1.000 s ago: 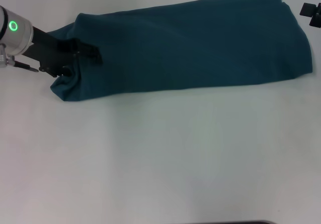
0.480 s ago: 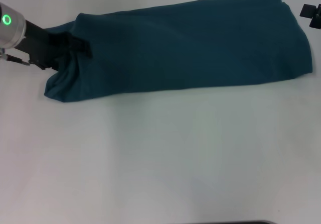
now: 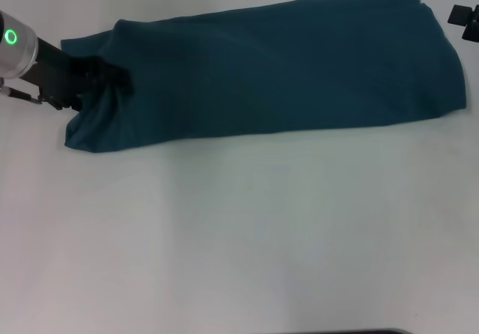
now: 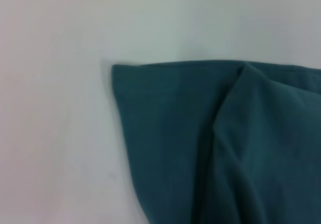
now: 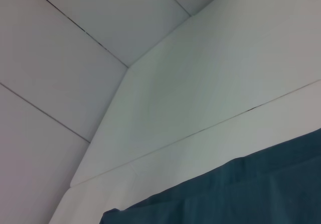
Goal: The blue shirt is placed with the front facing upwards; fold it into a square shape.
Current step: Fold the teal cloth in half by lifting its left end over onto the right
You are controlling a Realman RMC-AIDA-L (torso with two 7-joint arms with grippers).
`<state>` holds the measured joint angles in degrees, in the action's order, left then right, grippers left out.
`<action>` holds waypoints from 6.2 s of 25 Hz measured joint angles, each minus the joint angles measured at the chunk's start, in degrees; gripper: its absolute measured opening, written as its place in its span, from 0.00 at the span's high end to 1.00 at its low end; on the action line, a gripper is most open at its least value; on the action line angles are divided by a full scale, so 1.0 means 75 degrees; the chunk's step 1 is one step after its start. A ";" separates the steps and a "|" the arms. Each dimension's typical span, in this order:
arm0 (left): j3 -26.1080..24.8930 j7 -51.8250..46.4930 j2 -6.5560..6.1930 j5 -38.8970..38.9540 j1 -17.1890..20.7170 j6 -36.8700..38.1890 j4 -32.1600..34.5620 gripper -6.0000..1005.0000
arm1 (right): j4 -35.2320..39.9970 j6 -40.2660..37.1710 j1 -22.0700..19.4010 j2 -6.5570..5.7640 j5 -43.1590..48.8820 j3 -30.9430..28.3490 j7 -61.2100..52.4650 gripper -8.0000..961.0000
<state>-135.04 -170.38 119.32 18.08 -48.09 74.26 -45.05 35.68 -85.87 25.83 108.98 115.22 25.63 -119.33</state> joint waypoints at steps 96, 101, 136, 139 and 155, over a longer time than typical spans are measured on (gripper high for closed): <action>0.0168 -0.0013 0.0037 -0.0304 -0.0582 -0.0047 0.0416 0.79 | 0.0000 0.0047 -0.0023 -0.0015 0.0000 -0.0041 -0.0015 0.16; 0.0178 -0.0016 0.0027 -0.0311 -0.0583 -0.0051 0.0417 0.91 | 0.0000 0.0048 -0.0023 -0.0032 0.0000 -0.0043 -0.0015 0.16; -0.0845 0.0004 -0.1033 0.0293 0.0723 0.1066 -0.1010 0.97 | 0.0000 0.0093 0.0002 -0.0056 0.0001 0.0017 -0.0097 0.16; -0.0849 0.0281 -0.0976 0.0911 0.0684 0.1528 -0.1263 0.97 | 0.0000 0.0095 -0.0004 -0.0060 0.0031 0.0025 -0.0097 0.16; -0.0542 0.0689 -0.0112 0.2792 0.0037 0.2277 -0.1648 0.98 | 0.0050 0.0061 -0.0036 -0.0137 0.0401 0.0026 -0.0126 0.17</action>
<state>-139.11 -165.21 118.48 39.02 -47.82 91.34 -57.40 36.06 -85.41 25.56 107.95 118.23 25.82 -120.28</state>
